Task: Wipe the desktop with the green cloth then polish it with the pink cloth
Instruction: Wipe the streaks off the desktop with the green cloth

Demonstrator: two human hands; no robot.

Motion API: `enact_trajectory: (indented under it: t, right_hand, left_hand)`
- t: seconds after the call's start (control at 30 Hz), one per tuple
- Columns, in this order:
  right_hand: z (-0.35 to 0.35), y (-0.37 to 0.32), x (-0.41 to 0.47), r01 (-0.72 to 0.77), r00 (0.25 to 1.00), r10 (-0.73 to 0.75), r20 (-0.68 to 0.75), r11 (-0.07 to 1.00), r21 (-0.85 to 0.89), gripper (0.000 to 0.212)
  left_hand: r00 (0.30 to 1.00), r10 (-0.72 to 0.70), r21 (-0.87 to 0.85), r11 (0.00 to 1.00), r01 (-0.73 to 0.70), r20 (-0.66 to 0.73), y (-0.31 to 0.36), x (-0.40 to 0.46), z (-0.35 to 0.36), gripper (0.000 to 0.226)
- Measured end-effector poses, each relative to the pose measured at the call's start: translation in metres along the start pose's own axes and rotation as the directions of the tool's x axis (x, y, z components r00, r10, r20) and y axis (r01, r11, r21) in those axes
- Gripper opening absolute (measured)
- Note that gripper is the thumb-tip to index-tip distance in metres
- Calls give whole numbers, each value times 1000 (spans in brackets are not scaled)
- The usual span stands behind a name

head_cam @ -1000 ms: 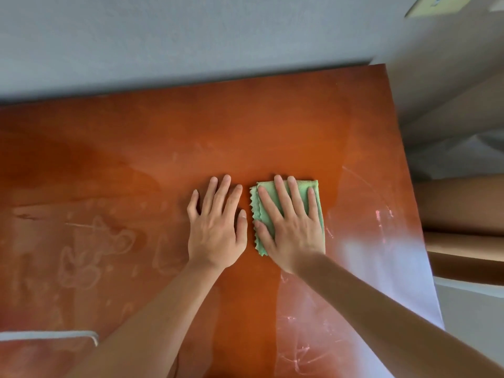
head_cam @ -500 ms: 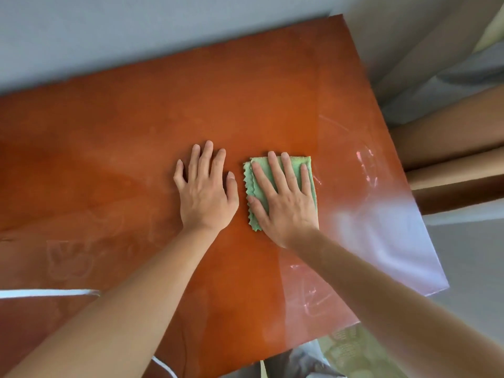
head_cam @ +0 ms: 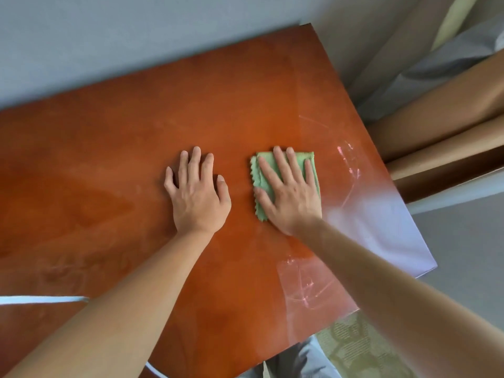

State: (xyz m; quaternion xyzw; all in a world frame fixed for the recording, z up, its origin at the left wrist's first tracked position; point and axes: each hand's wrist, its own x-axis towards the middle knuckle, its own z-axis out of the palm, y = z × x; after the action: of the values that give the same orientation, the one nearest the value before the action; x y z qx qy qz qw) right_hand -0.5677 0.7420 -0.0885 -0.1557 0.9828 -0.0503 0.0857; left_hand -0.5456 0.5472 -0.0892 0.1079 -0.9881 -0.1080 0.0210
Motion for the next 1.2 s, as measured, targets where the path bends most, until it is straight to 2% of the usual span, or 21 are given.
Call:
enact_trajectory:
  t: [0.13, 0.27, 0.37, 0.6, 0.77, 0.9, 1.2]
  right_hand:
    - [-6, 7, 57, -44, 999, 44, -20, 999, -31, 66]
    - [-4, 7, 62, -40, 999, 40, -28, 999, -18, 68]
    - [-2, -2, 37, -49, 999, 49, -13, 999, -14, 67]
    - [15, -24, -93, -4, 999, 4, 38, 1000, 12, 63]
    - [21, -28, -148, 3, 997, -4, 72, 1000, 7, 62]
    - [23, -28, -149, 5, 997, -5, 76, 1000, -1, 63]
    - [19, -33, -105, -30, 999, 29, 45, 999, 25, 63]
  left_hand:
    - [1000, 5, 6, 1000, -5, -11, -1, 0, 2, 54]
    - [1000, 10, -4, 1000, -10, -7, -1, 0, 2, 53]
    - [1000, 15, -36, 999, -16, -13, -2, -2, 1, 48]
    - [998, 31, -149, 988, -38, -51, 5, -27, -13, 38]
    - [977, 209, -124, 971, -203, 38, 7, -107, -8, 47]
    - [960, 268, -49, 963, -264, 82, -3, -128, 1, 53]
    - [962, 256, -38, 967, -253, 93, 1, -128, -3, 51]
